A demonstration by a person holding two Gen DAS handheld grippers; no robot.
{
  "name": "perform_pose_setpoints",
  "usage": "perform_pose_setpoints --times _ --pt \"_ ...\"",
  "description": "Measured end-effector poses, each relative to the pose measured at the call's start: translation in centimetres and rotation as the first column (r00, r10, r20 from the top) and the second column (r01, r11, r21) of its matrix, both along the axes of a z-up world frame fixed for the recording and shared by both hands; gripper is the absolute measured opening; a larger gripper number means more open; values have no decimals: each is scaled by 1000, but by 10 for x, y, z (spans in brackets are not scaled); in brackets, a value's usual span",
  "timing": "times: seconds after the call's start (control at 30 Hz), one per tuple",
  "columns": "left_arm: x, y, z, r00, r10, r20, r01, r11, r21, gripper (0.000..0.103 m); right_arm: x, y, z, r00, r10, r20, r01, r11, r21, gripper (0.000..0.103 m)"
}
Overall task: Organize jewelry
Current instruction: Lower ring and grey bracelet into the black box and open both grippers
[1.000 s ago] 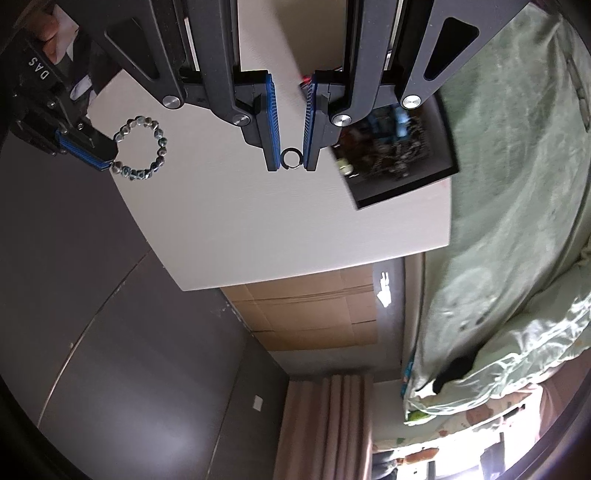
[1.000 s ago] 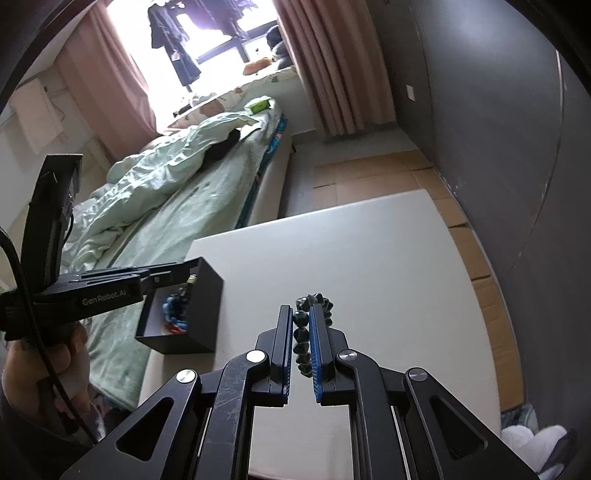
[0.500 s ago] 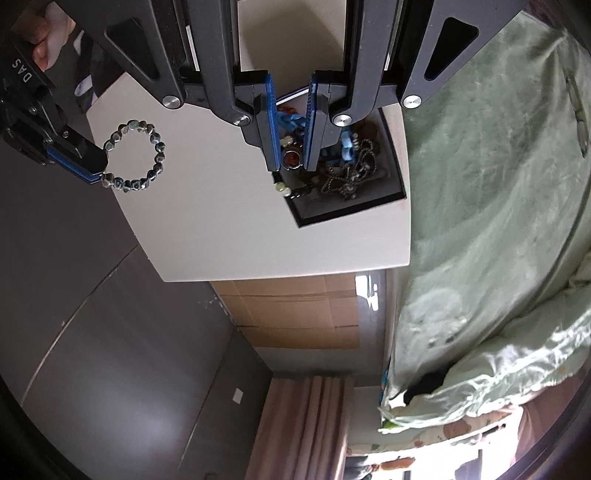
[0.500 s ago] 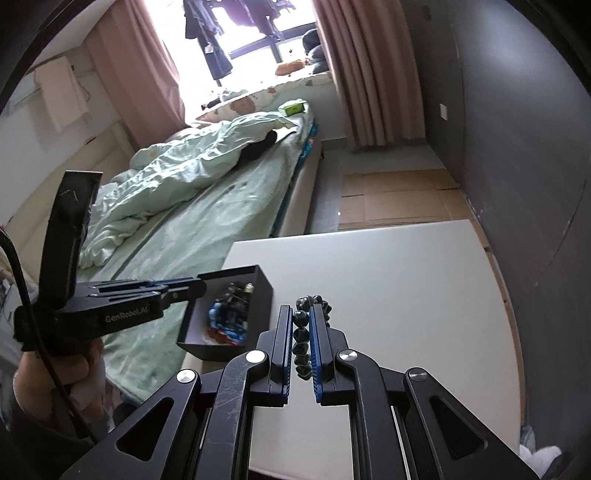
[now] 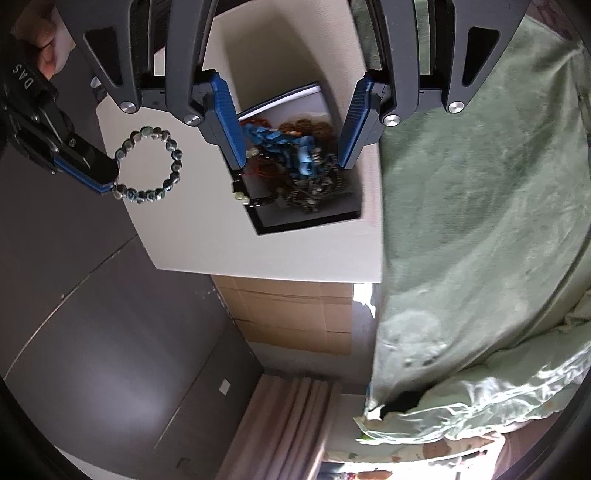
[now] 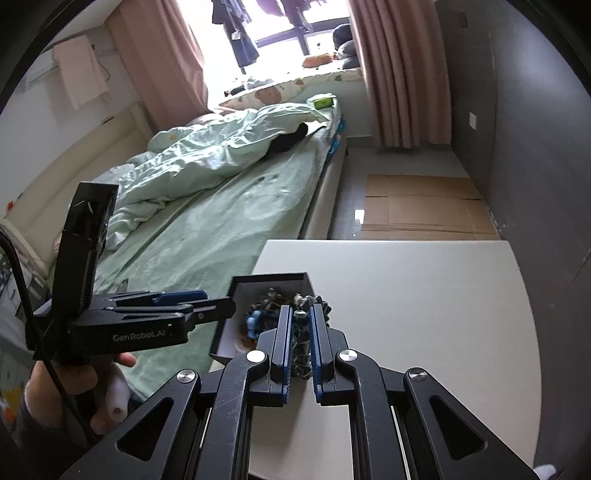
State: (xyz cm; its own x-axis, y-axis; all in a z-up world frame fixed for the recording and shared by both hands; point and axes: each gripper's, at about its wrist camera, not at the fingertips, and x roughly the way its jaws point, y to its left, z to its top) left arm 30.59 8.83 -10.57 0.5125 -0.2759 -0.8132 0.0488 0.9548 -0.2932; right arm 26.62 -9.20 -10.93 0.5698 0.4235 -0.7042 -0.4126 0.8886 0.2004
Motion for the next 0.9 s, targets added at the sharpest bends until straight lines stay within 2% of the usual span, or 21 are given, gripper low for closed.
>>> perform_pose_setpoints --times 0.27,0.4,0.47,0.5,0.53,0.8,0.9 --pt "-16 27 6 999 37 22 -37 999 -13 55 8 33 4 999 47 8 -47 999 -14 10" --pt "-24 38 8 998 56 34 -55 998 -36 68 15 44 2 998 55 -4 -55 998 5 10" --pt "-28 41 12 997 61 51 -58 997 -45 76 21 46 -3 997 57 -54 -56 998 28 25" --pt "-30 42 15 996 62 64 -59 997 -48 80 22 45 -5 996 51 -70 -49 998 35 49" --pt "-31 42 16 996 63 70 -59 997 -51 82 22 44 -5 997 39 -72 -36 999 39 56" --pt "-41 35 25 992 70 102 -63 995 -73 86 10 22 -1 997 3 -73 0 999 50 56" --pt "-46 27 29 992 61 113 -53 996 -73 87 5 13 1 997 -9 -79 14 998 56 61"
